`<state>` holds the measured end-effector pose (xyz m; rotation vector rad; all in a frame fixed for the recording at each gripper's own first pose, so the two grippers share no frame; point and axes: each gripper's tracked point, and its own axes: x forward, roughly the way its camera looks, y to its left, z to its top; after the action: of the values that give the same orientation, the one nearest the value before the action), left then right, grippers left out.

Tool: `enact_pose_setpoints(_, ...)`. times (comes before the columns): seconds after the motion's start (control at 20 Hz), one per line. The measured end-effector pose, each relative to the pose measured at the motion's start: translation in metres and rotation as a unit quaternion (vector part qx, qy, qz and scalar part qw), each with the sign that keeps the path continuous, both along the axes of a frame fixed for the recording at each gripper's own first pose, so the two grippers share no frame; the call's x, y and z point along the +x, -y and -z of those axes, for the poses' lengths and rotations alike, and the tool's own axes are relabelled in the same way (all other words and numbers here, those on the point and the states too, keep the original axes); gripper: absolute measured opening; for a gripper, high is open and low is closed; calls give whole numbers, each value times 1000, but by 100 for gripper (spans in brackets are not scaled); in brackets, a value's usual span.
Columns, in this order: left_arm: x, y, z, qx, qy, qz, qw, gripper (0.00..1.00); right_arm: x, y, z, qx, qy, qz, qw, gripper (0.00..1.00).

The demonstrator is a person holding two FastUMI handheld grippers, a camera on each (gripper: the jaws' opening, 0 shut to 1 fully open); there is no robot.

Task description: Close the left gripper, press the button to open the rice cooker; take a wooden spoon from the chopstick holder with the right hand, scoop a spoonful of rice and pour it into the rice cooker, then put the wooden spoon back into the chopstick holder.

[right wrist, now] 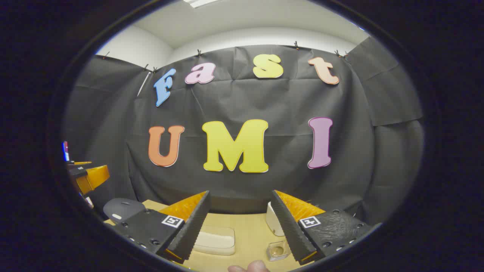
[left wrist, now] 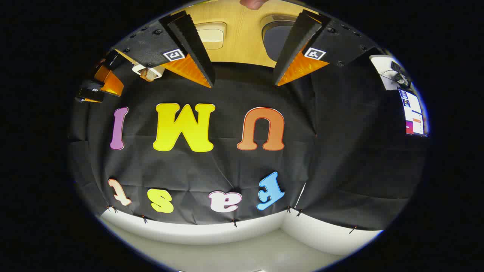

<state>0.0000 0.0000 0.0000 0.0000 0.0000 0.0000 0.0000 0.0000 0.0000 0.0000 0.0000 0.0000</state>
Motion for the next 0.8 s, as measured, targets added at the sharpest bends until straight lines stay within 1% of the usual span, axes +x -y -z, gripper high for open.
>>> enact_pose_setpoints(0.05, 0, 2, 0, 1, 0, 8, 1000, 98, 0, 1, 0, -2, -1, 1, 1000, 97)
enact_pose_setpoints(0.1, 1, 3, 1, 5, -1, 10, 1000, 98, -1, 2, 0, -3, -3, 1, 1000, 97)
enact_pose_setpoints(0.15, 2, 0, 4, 7, -3, 8, 1000, 98, -2, 4, 2, -3, -5, 1, 1000, 95)
enact_pose_setpoints(0.35, 1, 1, 0, 15, 3, 4, 1000, 98, -2, 5, 0, -1, -4, 1, 1000, 95)
enact_pose_setpoints(0.4, 1, 2, -2, 19, 5, 4, 1000, 98, -2, 5, -2, -1, -3, 0, 1000, 97)
enact_pose_setpoints(0.45, 1, 0, -2, 23, 5, 2, 1000, 98, -2, 5, -2, 0, -2, -2, 1000, 95)
enact_pose_setpoints(0.5, 0, 0, -2, 24, 6, 2, 1000, 98, -1, 5, -1, 0, -4, -3, 1000, 97)
enact_pose_setpoints(0.65, 0, 0, -1, 25, 3, 5, 1000, 98, 1, 5, 3, 3, -13, -8, 1000, 97)
enact_pose_setpoints(0.7, 1, 1, 0, 25, 1, 6, 1000, 98, 1, 4, 4, 5, -16, -9, 1000, 95)
enact_pose_setpoints(0.75, 0, 0, 2, 27, -5, 4, 1000, 98, 2, 2, 7, 6, -20, -13, 1000, 97)
enact_pose_setpoints(0.8, -1, -2, 4, 28, -9, 2, 1000, 98, 1, 0, 8, 5, -22, -17, 1000, 97)
